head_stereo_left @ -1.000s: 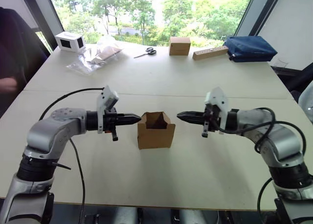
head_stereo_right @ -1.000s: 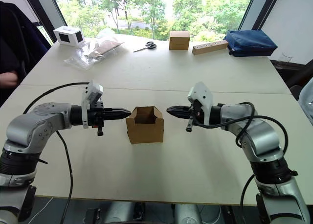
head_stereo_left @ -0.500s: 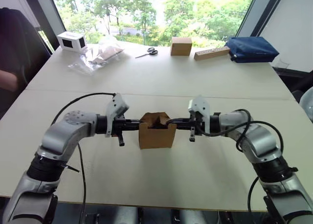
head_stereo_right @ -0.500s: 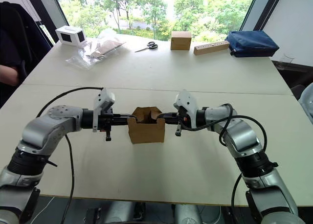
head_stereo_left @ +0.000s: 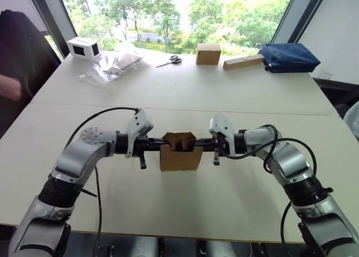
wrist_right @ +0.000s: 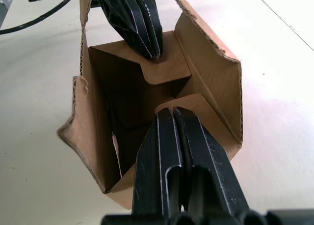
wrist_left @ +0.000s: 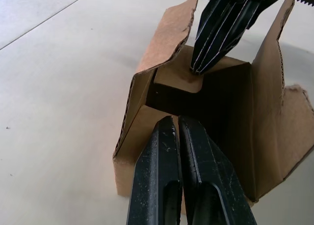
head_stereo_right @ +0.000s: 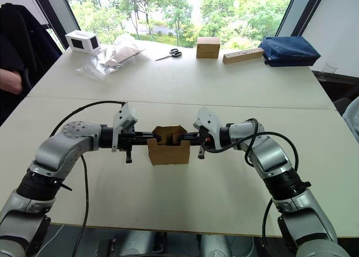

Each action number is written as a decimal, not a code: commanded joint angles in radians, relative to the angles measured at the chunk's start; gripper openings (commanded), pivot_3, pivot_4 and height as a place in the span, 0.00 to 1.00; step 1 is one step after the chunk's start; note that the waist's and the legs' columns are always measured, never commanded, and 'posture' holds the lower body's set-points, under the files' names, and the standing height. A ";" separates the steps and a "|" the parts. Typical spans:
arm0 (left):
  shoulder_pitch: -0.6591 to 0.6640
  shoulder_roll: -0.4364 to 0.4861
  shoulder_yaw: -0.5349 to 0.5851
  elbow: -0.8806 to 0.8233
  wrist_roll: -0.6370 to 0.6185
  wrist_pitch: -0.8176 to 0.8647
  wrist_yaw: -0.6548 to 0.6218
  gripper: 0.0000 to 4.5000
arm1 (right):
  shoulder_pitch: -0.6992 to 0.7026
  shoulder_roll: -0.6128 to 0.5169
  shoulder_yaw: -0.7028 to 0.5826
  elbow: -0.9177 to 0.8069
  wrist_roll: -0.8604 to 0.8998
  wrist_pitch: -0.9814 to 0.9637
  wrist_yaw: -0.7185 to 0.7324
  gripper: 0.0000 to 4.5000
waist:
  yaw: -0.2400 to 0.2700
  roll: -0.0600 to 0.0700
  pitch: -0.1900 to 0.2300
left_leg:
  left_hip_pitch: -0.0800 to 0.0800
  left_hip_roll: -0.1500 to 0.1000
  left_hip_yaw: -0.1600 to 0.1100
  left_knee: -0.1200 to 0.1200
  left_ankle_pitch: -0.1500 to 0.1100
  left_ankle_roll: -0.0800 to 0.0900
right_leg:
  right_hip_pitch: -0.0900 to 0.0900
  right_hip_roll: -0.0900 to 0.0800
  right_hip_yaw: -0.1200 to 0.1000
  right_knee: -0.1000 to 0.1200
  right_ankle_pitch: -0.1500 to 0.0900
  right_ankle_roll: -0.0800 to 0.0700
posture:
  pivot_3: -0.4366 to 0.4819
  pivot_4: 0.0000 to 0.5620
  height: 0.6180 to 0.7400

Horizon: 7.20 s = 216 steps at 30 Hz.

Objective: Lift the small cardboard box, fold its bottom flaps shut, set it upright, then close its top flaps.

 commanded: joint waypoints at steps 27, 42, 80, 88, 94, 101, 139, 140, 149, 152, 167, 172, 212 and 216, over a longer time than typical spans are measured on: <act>-0.193 -0.003 0.121 0.434 -0.019 -0.025 -0.084 0.03 | -0.008 -0.096 -0.275 -0.539 0.386 0.393 -0.140 0.00 | 0.001 0.000 0.001 | 0.000 0.000 0.000 -0.001 0.000 0.000 | 0.000 -0.001 -0.001 -0.001 0.000 0.000 | 0.48 0.27 1.00; -0.444 -0.175 -0.036 0.957 0.180 -0.253 -0.407 0.03 | -0.040 -0.122 0.081 -0.500 0.072 0.172 -0.174 0.00 | -0.001 -0.001 0.001 | -0.002 -0.004 0.001 0.000 -0.001 0.003 | -0.001 -0.002 -0.001 -0.002 0.000 0.000 | 0.48 0.27 1.00; -0.442 -0.200 0.138 0.936 0.215 -0.290 -0.316 0.03 | -0.072 0.025 0.188 -0.274 -0.167 0.065 -0.113 0.00 | -0.011 -0.001 0.001 | -0.013 -0.002 -0.001 0.002 -0.001 0.003 | -0.011 -0.002 -0.002 0.000 0.000 0.001 | 0.48 0.27 1.00; -0.122 -0.021 0.295 0.239 -0.028 0.132 -0.236 0.03 | -0.060 0.032 0.173 -0.271 -0.159 0.060 -0.103 0.00 | -0.026 -0.001 0.001 | -0.013 0.000 -0.001 0.002 0.001 -0.002 | -0.012 -0.002 -0.002 0.001 0.000 0.001 | 0.48 0.27 1.00; 0.065 0.019 0.350 -0.159 -0.225 0.367 -0.121 0.03 | -0.056 0.043 0.176 -0.254 -0.160 0.044 -0.096 0.00 | -0.016 0.000 0.001 | -0.013 -0.001 -0.002 0.002 0.001 -0.001 | -0.010 -0.004 -0.002 0.001 0.000 0.000 | 0.48 0.27 1.00; 0.149 -0.017 0.305 -0.240 -0.268 0.377 -0.006 0.03 | -0.060 0.042 0.177 -0.254 -0.160 0.039 -0.081 0.00 | -0.022 0.000 0.000 | -0.011 -0.001 -0.002 0.001 0.001 -0.002 | -0.010 -0.003 -0.002 0.001 0.000 0.000 | 0.48 0.27 1.00; 0.205 0.037 0.142 -0.178 -0.216 0.201 0.019 0.03 | -0.183 0.038 0.142 -0.150 -0.145 0.110 -0.115 0.00 | -0.021 0.000 0.000 | -0.010 -0.002 -0.001 0.000 0.000 -0.001 | -0.009 -0.003 -0.001 0.001 0.000 0.000 | 0.48 0.27 1.00; 0.204 0.035 0.152 -0.179 -0.227 0.206 0.020 0.03 | -0.175 0.038 0.138 -0.161 -0.140 0.118 -0.112 0.00 | -0.021 0.000 0.000 | -0.010 -0.002 -0.001 0.000 0.000 -0.001 | -0.009 -0.003 -0.001 0.001 0.000 0.000 | 0.48 0.27 1.00; 0.101 -0.020 0.282 -0.119 -0.384 0.285 0.075 0.03 | -0.132 0.042 0.132 -0.202 -0.143 0.154 -0.121 0.00 | -0.022 0.000 0.000 | -0.010 -0.001 -0.002 0.000 0.000 -0.001 | -0.009 -0.003 -0.002 0.001 0.000 0.000 | 0.48 0.27 1.00; 0.082 -0.047 0.253 -0.088 -0.342 0.256 0.114 0.03 | -0.132 0.049 0.129 -0.204 -0.144 0.159 -0.131 0.00 | -0.022 0.000 0.000 | -0.010 -0.001 -0.001 0.000 0.001 -0.001 | -0.009 -0.003 -0.002 0.001 0.000 0.000 | 0.48 0.27 1.00; 0.093 -0.112 0.145 -0.036 -0.187 0.131 0.167 0.03 | -0.107 0.045 0.021 -0.270 -0.064 0.169 -0.144 0.00 | -0.021 0.000 0.000 | -0.010 -0.002 -0.001 0.000 0.001 -0.001 | -0.009 -0.003 -0.002 0.000 0.000 0.000 | 0.48 0.27 1.00; 0.097 -0.116 0.150 -0.038 -0.194 0.133 0.170 0.03 | -0.064 0.008 -0.012 -0.341 -0.010 0.186 -0.114 0.00 | -0.021 0.000 0.000 | -0.010 -0.001 -0.001 0.000 0.000 -0.001 | -0.009 -0.003 -0.002 0.000 0.000 0.000 | 0.48 0.27 1.00; 0.082 -0.151 0.225 -0.076 -0.313 0.251 0.257 0.03 | -0.020 -0.028 0.144 -0.345 -0.177 0.096 -0.132 0.00 | -0.021 0.000 0.000 | -0.009 -0.001 -0.001 0.000 0.001 -0.001 | -0.008 -0.003 -0.002 0.000 0.000 0.000 | 0.48 0.27 1.00; 0.083 -0.153 0.229 -0.077 -0.318 0.252 0.268 0.03 | -0.019 -0.033 0.143 -0.352 -0.171 0.105 -0.124 0.00 | -0.021 0.000 0.000 | -0.009 -0.001 -0.001 0.000 0.001 -0.001 | -0.008 -0.003 -0.002 0.000 0.000 0.000 | 0.48 0.27 1.00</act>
